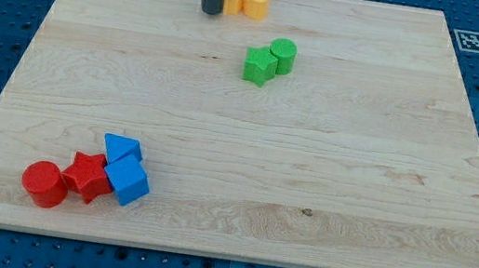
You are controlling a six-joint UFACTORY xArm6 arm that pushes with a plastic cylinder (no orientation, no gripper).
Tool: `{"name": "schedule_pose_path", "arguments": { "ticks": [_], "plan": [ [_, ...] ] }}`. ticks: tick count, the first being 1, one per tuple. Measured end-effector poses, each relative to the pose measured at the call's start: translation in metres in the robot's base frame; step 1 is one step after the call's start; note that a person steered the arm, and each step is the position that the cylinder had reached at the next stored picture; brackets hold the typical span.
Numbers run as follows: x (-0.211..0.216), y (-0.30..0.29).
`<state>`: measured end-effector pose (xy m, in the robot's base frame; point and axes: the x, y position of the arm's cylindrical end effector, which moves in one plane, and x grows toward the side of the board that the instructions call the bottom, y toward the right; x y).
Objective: Push the yellow hexagon up a bit
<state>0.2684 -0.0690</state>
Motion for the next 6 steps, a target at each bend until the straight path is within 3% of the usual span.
{"name": "schedule_pose_path", "arguments": {
  "ticks": [1, 6],
  "plan": [
    [0.013, 0.009],
    [-0.016, 0.028]
  ]
}}
